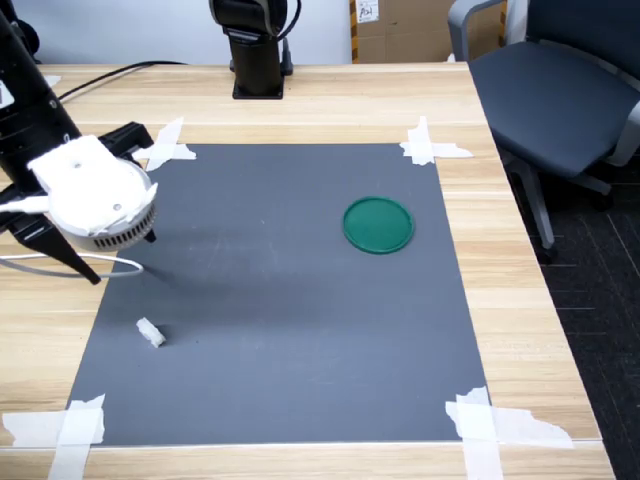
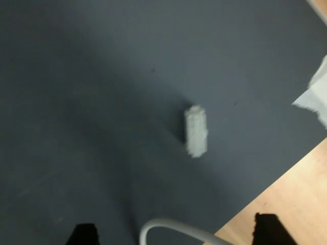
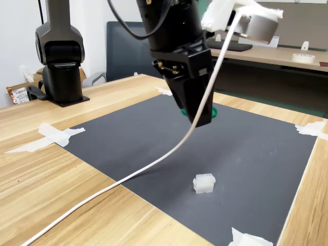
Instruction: Grasp a white terminal and put it in the green lid.
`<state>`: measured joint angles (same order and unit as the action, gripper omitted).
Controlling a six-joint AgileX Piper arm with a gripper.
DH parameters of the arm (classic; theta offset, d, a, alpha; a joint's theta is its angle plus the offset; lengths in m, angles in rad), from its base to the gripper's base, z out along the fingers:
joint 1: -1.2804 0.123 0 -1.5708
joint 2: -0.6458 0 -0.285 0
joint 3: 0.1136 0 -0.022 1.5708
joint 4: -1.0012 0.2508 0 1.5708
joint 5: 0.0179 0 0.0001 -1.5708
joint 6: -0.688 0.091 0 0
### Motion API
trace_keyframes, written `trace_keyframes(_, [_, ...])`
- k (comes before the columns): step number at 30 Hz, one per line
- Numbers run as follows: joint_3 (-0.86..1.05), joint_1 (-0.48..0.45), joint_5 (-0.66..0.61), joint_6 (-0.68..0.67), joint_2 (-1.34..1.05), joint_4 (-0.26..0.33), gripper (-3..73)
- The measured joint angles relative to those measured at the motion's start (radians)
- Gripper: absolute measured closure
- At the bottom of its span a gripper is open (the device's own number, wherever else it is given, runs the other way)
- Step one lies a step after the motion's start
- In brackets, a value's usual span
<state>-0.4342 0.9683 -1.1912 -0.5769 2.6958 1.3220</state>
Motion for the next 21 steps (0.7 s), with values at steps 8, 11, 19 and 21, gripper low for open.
trace_keyframes(8, [0.000, 0.000, 0.035, 0.000, 0.077, -0.012, 12.6])
trace_keyframes(11, [0.000, 0.000, 0.043, 0.000, 0.098, -0.014, 12.8])
trace_keyframes(19, [0.000, 0.020, 0.073, 0.001, 0.147, -0.047, 13.8])
trace_keyframes(21, [0.000, 0.042, 0.075, 0.009, 0.154, -0.062, 14.1])
